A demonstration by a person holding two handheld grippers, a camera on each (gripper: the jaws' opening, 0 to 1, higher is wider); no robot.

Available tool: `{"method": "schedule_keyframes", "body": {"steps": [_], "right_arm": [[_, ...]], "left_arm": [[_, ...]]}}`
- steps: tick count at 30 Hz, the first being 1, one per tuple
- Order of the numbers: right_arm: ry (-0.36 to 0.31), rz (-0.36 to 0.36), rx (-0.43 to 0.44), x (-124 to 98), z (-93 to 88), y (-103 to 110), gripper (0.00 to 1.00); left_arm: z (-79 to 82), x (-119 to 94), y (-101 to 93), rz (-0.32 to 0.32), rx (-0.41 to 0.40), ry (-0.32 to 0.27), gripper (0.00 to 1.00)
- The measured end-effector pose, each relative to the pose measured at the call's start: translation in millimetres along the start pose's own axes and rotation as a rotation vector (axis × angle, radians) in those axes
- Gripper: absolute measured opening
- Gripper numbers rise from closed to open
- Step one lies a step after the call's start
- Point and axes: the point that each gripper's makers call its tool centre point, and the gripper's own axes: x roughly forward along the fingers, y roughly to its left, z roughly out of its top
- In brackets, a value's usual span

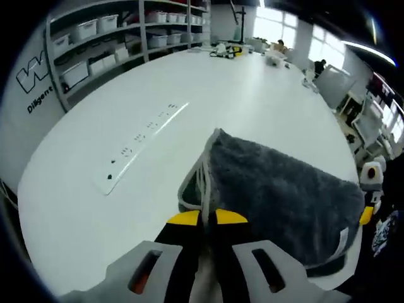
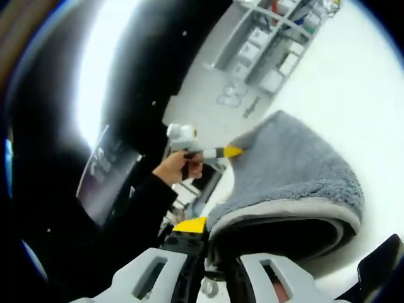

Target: Open the folded towel by lifting each exposed corner and separating the folded layers until the towel lies flat within the target outline without major curled edges

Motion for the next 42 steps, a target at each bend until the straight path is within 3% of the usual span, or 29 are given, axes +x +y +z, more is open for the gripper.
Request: {"method": "schedule_keyframes", "body": {"steps": [6, 9, 12, 16, 22, 27, 31, 37, 39, 42], "right_arm": [[-0.100, 0.048, 0.075, -6, 18.8, 6, 0.00], [-0.114, 0.069, 0.117, -9, 24.4, 7, 0.00], [-0.124, 0.077, 0.159, -11, 29.5, 5, 0.00], [-0.123, 0.082, 0.180, -13, 33.3, 5, 0.00], [-0.123, 0.082, 0.204, -14, 34.7, 4, 0.00], [-0.124, 0.090, 0.229, -16, 35.6, 5, 0.00], [-0.133, 0.105, 0.253, -17, 40.3, 8, 0.00], [-0.136, 0.119, 0.275, -19, 43.3, 10, 0.00], [-0.135, 0.126, 0.281, -20, 44.3, 12, 0.00], [-0.140, 0.128, 0.269, -22, 47.3, 12, 0.00]], "left_arm": [[13.8, -6, -12.2, -0.091, -0.143, -0.029, 0.04], [24.1, -12, -12.7, -0.119, -0.179, -0.059, 0.04], [25.8, -15, -13.8, -0.094, -0.166, -0.067, 0.04], [23.2, -15, -4.1, 0.000, -0.056, -0.092, 0.05], [19.2, -10, 8.4, 0.020, -0.028, -0.073, 0.06], [39.6, -17, 25.1, 0.048, 0.003, -0.119, 0.07], [44.5, -21, 16.3, 0.057, 0.011, -0.131, 0.05], [47.3, -24, 7.5, 0.055, -0.015, -0.132, 0.03], [40.9, -26, -3.3, -0.001, -0.143, -0.078, 0.02], [47.0, -27, -6.4, -0.003, -0.132, -0.102, 0.02]]}}
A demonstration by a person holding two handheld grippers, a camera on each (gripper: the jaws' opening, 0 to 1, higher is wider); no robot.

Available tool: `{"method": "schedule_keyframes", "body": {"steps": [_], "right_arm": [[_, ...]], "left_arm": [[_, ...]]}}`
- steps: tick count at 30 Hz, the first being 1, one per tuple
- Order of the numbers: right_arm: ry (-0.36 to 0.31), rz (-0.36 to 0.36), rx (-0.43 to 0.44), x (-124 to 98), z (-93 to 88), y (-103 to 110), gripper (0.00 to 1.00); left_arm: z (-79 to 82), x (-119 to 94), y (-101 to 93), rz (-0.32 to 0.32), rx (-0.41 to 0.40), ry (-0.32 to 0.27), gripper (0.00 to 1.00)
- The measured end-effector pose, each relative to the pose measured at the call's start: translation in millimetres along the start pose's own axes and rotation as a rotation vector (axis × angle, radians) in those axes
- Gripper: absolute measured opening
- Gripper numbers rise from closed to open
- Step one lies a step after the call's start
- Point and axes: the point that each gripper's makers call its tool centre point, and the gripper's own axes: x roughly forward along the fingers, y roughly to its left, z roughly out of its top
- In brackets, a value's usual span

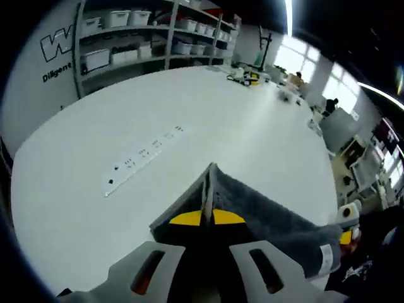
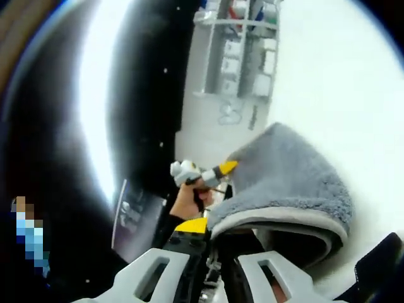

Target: Open the folded towel by lifting each exposed corner and separating the folded layers until the towel lies flat within the target outline without major curled edges

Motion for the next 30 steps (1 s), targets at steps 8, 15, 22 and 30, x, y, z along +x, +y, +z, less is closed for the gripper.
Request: {"method": "schedule_keyframes", "body": {"steps": [8, 15, 22, 30], "right_arm": [[-0.018, 0.013, -0.053, -5, 12.9, 4, 0.00], [-0.044, 0.024, -0.066, -8, 27.7, 8, 0.00], [-0.030, 0.021, -0.065, -10, 27.2, 7, 0.00], [-0.019, 0.043, -0.059, -10, 26.3, 13, 0.01]], "left_arm": [[17.4, 0, -10.8, 0.037, -0.010, -0.072, 0.02], [28.2, -3, -13.5, 0.053, -0.021, -0.104, 0.02], [29.9, 1, -19.9, 0.054, -0.020, -0.105, 0.02], [37.7, 4, -39.0, 0.033, -0.022, -0.103, 0.02]]}}
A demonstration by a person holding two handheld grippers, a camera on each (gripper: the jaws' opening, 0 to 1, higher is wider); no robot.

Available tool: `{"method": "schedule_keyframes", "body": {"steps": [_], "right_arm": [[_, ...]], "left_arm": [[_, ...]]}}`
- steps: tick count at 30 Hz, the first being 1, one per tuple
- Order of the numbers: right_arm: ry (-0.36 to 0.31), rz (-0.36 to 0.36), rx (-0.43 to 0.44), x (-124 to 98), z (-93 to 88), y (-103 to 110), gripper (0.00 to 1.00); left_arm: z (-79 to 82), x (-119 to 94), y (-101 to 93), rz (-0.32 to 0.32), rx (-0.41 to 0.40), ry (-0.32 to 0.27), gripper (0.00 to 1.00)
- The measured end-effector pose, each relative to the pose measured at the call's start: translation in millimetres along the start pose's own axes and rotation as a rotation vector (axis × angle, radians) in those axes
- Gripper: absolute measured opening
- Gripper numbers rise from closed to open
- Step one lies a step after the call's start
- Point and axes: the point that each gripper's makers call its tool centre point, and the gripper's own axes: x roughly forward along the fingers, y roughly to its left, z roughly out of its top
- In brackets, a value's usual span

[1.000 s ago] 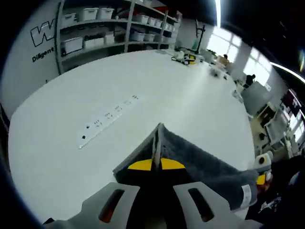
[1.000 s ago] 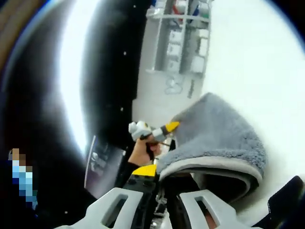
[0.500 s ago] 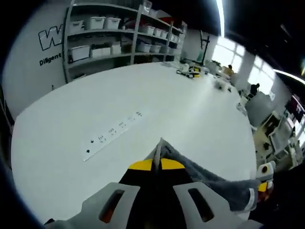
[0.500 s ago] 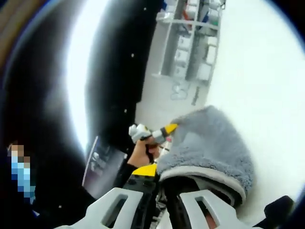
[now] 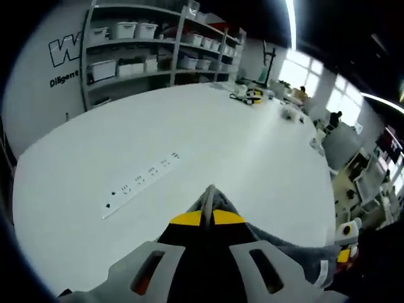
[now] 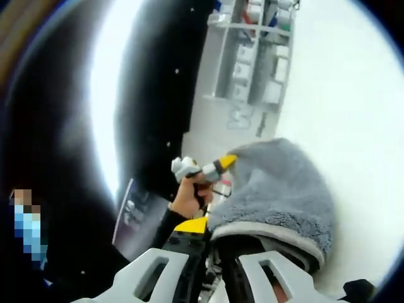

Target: Open the folded towel by lifting each exposed corner and separating the folded layers until the towel lies flat within the target outline without major curled edges

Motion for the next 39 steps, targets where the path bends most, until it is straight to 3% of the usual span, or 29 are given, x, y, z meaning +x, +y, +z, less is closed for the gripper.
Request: {"method": "schedule_keyframes", "body": {"steps": [14, 18, 23, 28, 39], "right_arm": [[0.033, -0.016, -0.020, -6, 4.1, 1, 0.04], [-0.020, 0.021, 0.057, -7, 13.6, 8, 0.04], [-0.097, 0.019, 0.081, -12, 27.1, 8, 0.03], [-0.126, 0.027, 0.106, -16, 35.9, 9, 0.03], [-0.158, 0.044, 0.189, -26, 49.4, 4, 0.03]], "left_arm": [[14.2, 8, -7.8, 0.029, 0.032, 0.019, 0.02], [20.2, 12, -16.6, 0.022, 0.026, 0.025, 0.02], [44.6, 27, -21.3, 0.000, -0.041, 0.000, 0.02], [55.1, 46, -34.1, -0.018, -0.062, 0.007, 0.02], [58.2, 72, -63.2, -0.061, -0.097, 0.013, 0.02]]}}
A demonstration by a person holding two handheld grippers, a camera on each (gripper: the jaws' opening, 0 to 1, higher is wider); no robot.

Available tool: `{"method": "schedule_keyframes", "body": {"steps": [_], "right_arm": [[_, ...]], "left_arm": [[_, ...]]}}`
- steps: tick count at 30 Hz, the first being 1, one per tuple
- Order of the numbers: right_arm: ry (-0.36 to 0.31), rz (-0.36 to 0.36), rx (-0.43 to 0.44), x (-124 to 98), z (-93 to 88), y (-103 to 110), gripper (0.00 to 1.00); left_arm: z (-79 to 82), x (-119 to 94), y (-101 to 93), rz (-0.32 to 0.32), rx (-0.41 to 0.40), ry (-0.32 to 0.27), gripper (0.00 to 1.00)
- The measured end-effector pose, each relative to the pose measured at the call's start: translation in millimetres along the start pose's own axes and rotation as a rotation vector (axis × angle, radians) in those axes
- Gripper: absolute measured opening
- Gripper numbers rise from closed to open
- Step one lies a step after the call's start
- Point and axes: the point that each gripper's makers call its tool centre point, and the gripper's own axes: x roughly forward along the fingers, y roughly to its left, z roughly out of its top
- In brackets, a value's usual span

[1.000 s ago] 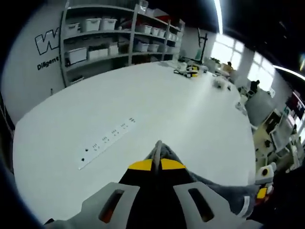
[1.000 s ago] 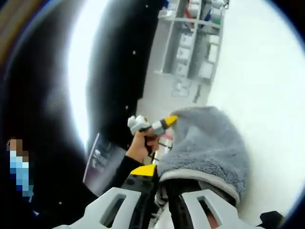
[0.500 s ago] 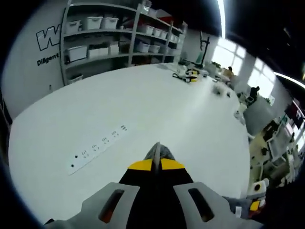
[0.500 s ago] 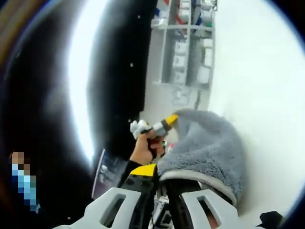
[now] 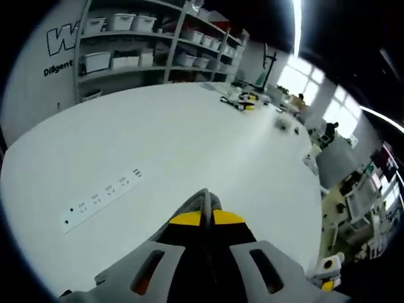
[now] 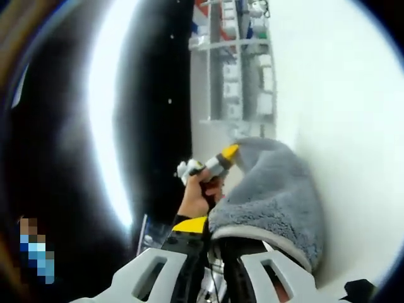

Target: Open the folded towel by lifting each exposed corner and separating the folded layers until the towel lies flat within the target outline without major curled edges

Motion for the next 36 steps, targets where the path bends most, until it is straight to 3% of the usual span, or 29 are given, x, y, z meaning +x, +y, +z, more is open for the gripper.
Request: {"method": "schedule_keyframes", "body": {"steps": [7, 9, 20, 22, 23, 27, 31, 36], "right_arm": [[0.018, 0.018, 0.013, -5, -2.3, 4, 0.04], [0.086, 0.047, 0.032, -7, -14.1, 9, 0.04], [0.098, 0.072, 0.053, -11, -17.4, 18, 0.10], [0.109, 0.073, 0.058, -11, -19.5, 19, 0.10], [0.116, 0.075, 0.057, -12, -21.2, 20, 0.10], [0.125, 0.077, 0.055, -14, -24.2, 20, 0.10], [0.086, 0.070, 0.070, -17, -12.0, 17, 0.08], [-0.001, 0.078, 0.136, -22, 17.0, 13, 0.03]], "left_arm": [[3.4, 5, -3.2, 0.011, -0.015, -0.002, 0.02], [3.2, 6, -6.3, 0.010, -0.018, 0.000, 0.02], [0.7, 11, -16.6, 0.022, 0.003, 0.033, 0.02], [0.6, 11, -14.1, 0.038, 0.020, 0.032, 0.02], [-0.9, 13, -6.2, 0.077, 0.051, 0.038, 0.02], [-0.1, 20, -8.2, 0.061, 0.012, 0.032, 0.02], [2.3, 32, -7.8, 0.111, 0.089, 0.023, 0.03], [14.8, 46, -24.4, 0.093, 0.019, -0.058, 0.03]]}}
